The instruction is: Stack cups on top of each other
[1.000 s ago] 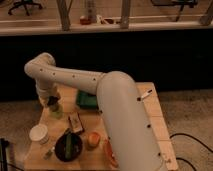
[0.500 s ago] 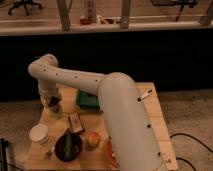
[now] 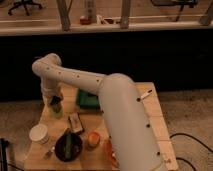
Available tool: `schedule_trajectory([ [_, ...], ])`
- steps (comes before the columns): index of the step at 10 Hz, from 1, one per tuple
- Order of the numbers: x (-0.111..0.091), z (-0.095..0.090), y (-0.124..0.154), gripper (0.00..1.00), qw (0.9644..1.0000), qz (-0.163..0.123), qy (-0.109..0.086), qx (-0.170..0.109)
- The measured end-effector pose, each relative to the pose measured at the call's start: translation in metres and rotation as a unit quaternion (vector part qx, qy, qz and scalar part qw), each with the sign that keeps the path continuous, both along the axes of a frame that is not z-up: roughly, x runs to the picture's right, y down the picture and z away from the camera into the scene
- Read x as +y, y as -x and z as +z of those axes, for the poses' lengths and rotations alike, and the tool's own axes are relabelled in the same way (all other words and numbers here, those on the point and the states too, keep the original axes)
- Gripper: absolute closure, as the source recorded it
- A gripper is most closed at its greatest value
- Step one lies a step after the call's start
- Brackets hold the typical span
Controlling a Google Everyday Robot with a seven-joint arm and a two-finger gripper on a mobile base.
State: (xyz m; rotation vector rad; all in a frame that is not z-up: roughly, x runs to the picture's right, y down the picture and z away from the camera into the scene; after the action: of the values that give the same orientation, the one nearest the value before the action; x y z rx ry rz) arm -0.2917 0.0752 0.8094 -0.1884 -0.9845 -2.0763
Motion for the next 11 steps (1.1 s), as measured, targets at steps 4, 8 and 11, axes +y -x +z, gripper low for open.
schedule_trajectory([
  [4, 0.0003, 0.004, -0.0028, 0.2, 0.9999, 0.012, 0.01, 0.004],
  [8, 0.0012, 0.005, -0.0029, 0.2, 0.9997, 0.017, 0.014, 0.005],
  [11, 0.0018, 0.0046, -0.002, 0.2, 0.9997, 0.018, 0.015, 0.006],
])
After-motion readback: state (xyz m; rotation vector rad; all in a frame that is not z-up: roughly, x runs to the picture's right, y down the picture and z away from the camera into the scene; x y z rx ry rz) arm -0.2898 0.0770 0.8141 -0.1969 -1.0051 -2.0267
